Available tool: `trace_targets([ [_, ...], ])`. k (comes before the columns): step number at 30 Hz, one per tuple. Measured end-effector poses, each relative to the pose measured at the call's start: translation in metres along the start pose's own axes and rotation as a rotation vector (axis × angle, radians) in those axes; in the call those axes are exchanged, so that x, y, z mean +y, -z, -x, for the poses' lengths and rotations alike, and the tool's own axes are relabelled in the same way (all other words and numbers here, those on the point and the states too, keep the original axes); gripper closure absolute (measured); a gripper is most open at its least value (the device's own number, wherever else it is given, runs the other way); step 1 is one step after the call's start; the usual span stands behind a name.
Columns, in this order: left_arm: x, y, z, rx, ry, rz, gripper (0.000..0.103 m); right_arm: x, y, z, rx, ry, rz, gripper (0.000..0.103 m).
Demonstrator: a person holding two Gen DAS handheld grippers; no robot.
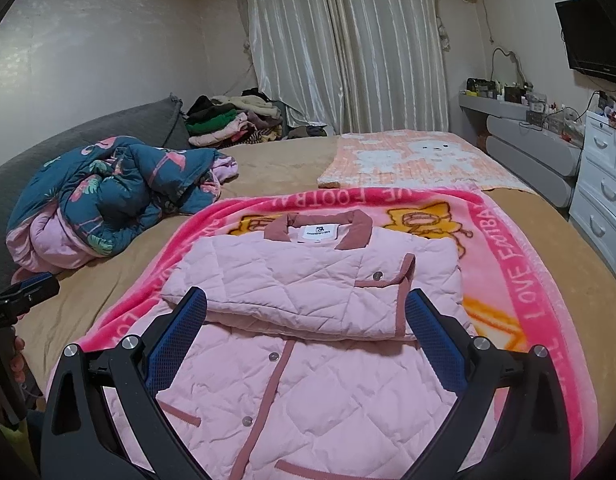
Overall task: Fold large clothes
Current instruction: 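Move both tools over the jacket toward its hem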
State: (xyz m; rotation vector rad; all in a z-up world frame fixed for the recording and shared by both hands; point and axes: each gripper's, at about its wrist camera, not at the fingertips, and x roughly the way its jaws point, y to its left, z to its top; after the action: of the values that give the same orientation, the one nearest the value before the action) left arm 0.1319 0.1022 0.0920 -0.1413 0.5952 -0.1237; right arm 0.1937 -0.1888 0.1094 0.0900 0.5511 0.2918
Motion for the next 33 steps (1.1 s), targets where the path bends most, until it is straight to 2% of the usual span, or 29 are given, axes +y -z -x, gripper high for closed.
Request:
trace_targets([
  [16, 0.014, 0.030, 0.030, 0.041, -0.045, 0.024, 0.009, 0.003, 0.019, 0.035, -0.010, -0.023, 0.013, 0.004],
  [25, 0.033, 0.055, 0.043, 0.106, -0.086, 0.049, 0.009, 0.001, 0.039, 0.044, 0.030, -0.035, 0.030, 0.004],
  [33, 0.057, 0.093, 0.042, 0.198, -0.114, 0.101, 0.009, -0.005, 0.058, 0.048, 0.062, -0.032, 0.033, 0.004],
])
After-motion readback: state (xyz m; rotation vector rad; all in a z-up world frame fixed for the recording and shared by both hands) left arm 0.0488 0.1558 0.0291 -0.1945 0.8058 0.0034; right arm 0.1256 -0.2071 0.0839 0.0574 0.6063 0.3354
